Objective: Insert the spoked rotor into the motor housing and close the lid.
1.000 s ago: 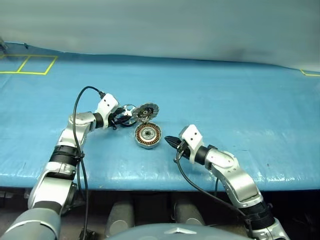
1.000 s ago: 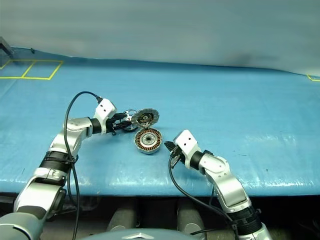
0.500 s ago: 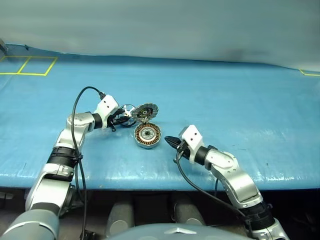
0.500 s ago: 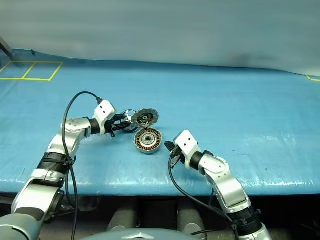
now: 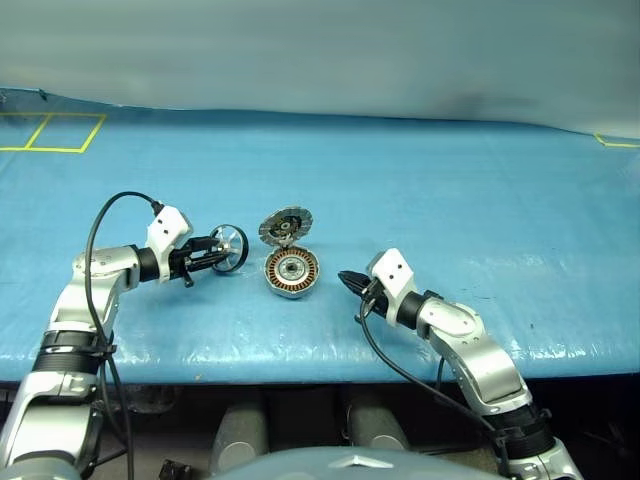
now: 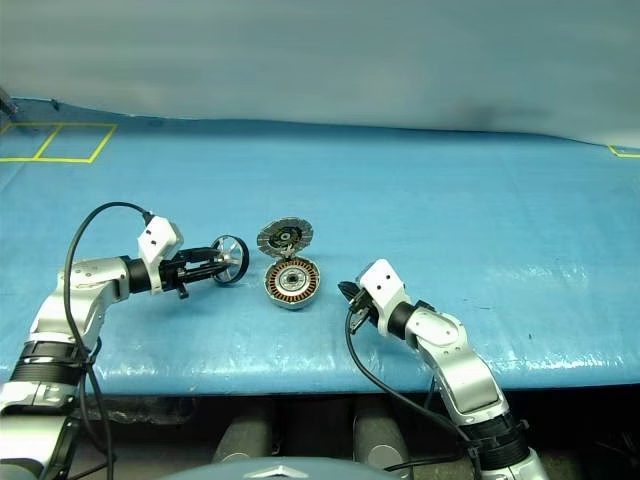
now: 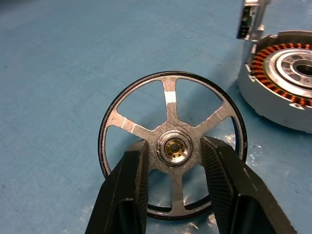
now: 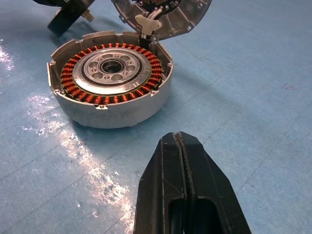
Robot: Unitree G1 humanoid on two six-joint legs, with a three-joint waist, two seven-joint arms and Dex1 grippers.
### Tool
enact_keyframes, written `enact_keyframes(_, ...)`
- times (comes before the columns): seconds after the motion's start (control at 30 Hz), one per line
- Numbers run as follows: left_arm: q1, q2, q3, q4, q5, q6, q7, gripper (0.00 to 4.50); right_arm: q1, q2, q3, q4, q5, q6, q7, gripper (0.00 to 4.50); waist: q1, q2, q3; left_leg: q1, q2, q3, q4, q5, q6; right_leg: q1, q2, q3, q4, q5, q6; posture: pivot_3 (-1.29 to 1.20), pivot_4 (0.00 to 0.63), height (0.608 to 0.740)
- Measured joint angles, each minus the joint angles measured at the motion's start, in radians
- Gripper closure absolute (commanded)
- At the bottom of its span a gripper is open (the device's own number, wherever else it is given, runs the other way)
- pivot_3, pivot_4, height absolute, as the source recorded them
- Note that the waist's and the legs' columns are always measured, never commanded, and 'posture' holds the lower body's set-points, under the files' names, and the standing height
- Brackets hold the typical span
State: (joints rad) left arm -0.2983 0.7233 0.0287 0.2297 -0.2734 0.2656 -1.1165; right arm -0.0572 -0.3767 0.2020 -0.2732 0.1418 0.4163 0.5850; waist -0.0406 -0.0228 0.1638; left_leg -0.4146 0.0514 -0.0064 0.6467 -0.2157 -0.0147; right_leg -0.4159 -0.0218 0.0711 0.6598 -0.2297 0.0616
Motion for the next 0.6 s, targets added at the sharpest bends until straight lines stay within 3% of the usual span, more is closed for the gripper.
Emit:
enact_keyframes(0.3,0.032,0.034,0.002,-0.120,-0.097,0.026,-0.123,2.90,0.000,-0.010,-0.017,0.025,0.003,-0.002,0.014,4.50,0.005,0.000,0.000,0.000,0.000,0.001,0.000,0.000,0.000,0.000,-0.001,0.000,0.000,0.000,0.000,0.00,0.150,0.740)
enact_keyframes(0.6,-0.030,0.031,-0.045,-0.136,-0.102,0.055,-0.190,2.90,0.034,-0.011,-0.028,0.034,0.063,-0.052,0.077,4.50,0.005,-0.001,0.001,0.000,0.000,0.000,0.000,0.000,0.000,0.000,0.000,0.000,0.000,0.000,0.000,0.00,0.150,0.740)
